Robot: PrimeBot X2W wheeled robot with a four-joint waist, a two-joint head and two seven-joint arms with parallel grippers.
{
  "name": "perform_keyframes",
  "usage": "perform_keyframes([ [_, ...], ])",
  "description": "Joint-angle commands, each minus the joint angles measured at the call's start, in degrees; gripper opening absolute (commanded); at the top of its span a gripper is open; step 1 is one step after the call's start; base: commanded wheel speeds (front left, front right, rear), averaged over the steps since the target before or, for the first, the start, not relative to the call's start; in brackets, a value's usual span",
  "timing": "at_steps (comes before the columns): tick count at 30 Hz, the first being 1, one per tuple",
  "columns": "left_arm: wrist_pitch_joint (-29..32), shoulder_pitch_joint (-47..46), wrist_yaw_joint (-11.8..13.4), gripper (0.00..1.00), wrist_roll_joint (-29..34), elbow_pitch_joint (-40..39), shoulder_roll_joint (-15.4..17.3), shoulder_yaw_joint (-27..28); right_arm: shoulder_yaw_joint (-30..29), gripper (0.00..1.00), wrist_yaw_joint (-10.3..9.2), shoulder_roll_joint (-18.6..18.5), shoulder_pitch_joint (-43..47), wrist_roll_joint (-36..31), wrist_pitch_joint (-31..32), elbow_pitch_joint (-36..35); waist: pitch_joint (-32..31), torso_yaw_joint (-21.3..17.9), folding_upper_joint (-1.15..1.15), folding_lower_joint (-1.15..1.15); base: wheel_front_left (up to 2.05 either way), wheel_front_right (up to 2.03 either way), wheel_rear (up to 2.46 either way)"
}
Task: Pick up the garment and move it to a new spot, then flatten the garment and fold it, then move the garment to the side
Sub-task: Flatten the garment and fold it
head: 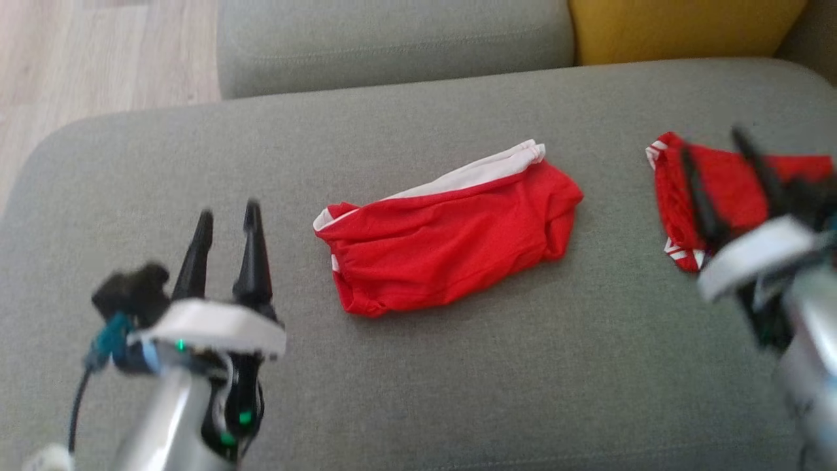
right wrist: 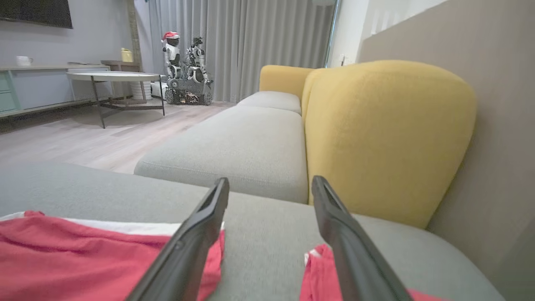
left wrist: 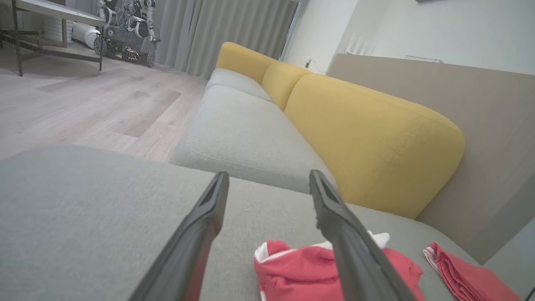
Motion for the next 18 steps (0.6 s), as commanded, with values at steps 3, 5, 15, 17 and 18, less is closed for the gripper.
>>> perform_keyframes([
  [3, -0.43, 2.19, -1.78, 1.0, 4.89, -3.32, -2.32, 6.12, -7.12, 1.0, -0.05, 4.87, 7.63, -6.2, -0.61, -6.32, -1.18, -0.52, 0.0, 0.0, 0.0, 0.0, 0.0],
  [5, -0.43, 4.47, -2.58, 1.0, 7.94, -3.57, -3.48, 7.7, -9.84, 1.0, -0.05, 7.24, 11.32, -8.98, -0.61, -8.14, -1.38, -0.64, 0.0, 0.0, 0.0, 0.0, 0.0],
  [15, -0.43, 9.31, -6.85, 1.0, 12.5, -1.57, -6.37, 10.94, -15.81, 1.0, -0.05, 14.06, 19.25, -13.66, 1.57, -12.21, -1.51, -0.7, 0.0, 0.0, 0.0, 0.0, 0.0],
  [17, -0.43, 9.03, -7.42, 1.0, 12.9, -1.2, -6.49, 11.09, -16.69, 1.0, -0.05, 14.91, 19.38, -13.52, 2.71, -12.6, -1.29, -0.34, 0.0, 0.0, 0.0, 0.0, 0.0],
  [18, -0.43, 8.78, -7.67, 1.0, 13.02, -1.04, -6.53, 11.12, -17.05, 1.0, -0.05, 15.34, 19.31, -13.18, 3.32, -12.69, -1.12, -0.09, 0.0, 0.0, 0.0, 0.0, 0.0],
])
